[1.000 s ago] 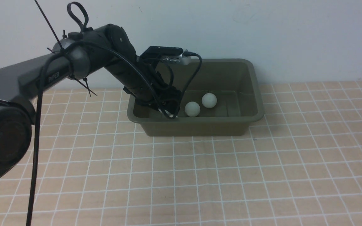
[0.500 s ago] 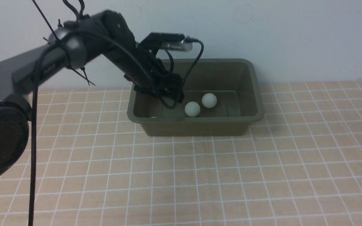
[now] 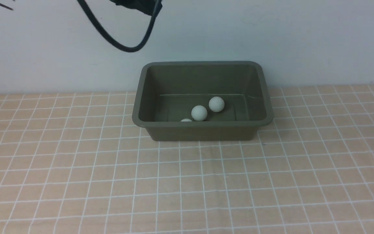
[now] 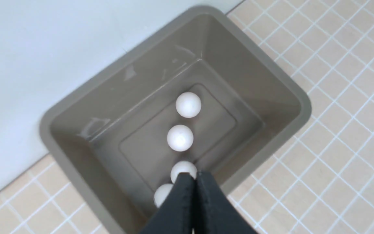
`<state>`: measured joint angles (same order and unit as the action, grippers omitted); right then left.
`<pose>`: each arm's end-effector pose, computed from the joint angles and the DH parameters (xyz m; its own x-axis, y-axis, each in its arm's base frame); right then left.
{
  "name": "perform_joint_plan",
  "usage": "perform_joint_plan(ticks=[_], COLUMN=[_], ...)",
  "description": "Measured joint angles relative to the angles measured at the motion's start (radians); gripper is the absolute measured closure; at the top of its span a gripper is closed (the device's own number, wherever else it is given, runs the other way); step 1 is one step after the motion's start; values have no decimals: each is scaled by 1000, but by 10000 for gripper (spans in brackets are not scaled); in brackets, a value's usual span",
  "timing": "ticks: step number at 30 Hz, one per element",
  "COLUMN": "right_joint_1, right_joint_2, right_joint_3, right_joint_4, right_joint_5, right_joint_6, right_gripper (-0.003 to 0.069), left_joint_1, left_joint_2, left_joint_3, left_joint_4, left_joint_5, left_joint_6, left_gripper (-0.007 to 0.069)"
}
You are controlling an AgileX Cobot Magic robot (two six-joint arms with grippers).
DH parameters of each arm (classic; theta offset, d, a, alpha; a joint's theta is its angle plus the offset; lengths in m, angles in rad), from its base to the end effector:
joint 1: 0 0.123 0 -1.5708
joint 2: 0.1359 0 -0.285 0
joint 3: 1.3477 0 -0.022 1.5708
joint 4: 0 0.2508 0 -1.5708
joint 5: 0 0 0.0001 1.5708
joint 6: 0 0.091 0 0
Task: Put the table tennis balls into the box on the light coffee tablecloth.
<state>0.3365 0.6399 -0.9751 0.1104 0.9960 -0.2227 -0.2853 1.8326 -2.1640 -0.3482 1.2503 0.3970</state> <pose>0.0845 0.0385 0.3964 -0.4382 -0.3240 -0.8385 -0.4794 0.8733 -0.0868 0.3657 -0.1380 0.4452 -0.5350 0.4324 -0.7258 0.6555 0.7545 -0.0337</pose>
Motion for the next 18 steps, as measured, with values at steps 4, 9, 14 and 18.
perform_joint_plan(ticks=[4, 9, 14, 18], right_joint_1=[0, 0, 0, 0], right_joint_2=[-120, -255, -350, -361], right_joint_3=[177, 344, 430, 437], right_joint_4=[-89, -170, -223, -248], right_joint_5=[-91, -207, -265, -270], right_joint_6=[116, 245, 342, 356], right_gripper=[675, 675, 675, 675], left_joint_1=[0, 0, 0, 0], left_joint_2=[-137, -311, -500, -603], left_joint_3=[121, 323, 631, 871], left_joint_4=[-4, -28, -50, -56], left_joint_5=[2, 1, -121, -223], left_joint_6=[19, 97, 151, 159], left_gripper=[693, 693, 693, 693])
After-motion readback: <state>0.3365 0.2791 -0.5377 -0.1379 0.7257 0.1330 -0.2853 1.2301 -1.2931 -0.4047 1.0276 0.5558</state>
